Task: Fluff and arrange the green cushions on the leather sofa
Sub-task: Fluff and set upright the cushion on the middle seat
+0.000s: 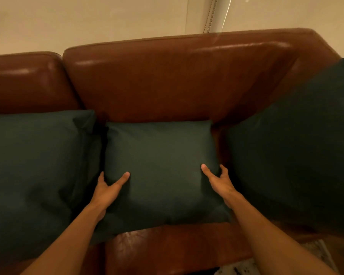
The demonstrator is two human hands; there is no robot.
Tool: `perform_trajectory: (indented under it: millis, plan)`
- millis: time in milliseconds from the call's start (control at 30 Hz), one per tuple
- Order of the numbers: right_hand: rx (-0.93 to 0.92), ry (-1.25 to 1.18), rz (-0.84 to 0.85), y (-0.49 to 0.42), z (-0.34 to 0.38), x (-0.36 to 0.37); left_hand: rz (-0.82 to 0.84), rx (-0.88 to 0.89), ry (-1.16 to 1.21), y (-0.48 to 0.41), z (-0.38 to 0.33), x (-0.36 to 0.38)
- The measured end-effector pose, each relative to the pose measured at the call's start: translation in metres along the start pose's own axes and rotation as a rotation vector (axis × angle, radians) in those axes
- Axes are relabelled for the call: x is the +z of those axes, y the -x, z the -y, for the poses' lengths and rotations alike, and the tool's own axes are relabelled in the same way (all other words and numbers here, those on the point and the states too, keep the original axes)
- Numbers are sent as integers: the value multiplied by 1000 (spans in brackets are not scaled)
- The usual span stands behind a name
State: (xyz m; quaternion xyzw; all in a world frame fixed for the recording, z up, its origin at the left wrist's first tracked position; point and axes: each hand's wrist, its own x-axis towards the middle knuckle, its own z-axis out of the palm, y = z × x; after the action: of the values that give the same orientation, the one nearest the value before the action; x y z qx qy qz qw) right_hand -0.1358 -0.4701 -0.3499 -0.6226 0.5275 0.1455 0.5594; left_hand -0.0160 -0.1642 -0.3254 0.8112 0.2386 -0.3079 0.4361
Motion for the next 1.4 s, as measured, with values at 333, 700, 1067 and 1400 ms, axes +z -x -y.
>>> perform_trajectory:
  millis: [333, 700, 1067, 1400]
  plan:
    - [-63, -67, -99, 4, -2, 8, -1, 3, 120, -19, 12, 8]
    - [-281, 118, -307, 41, 28, -2, -19, 12, 309, 12, 8, 16]
    - [-615, 25, -457, 80, 67, -43, -3, 80, 538, 55, -14, 38]
    - [-980, 94, -529, 114, 133, -63, 32, 6, 661, 75, -25, 68]
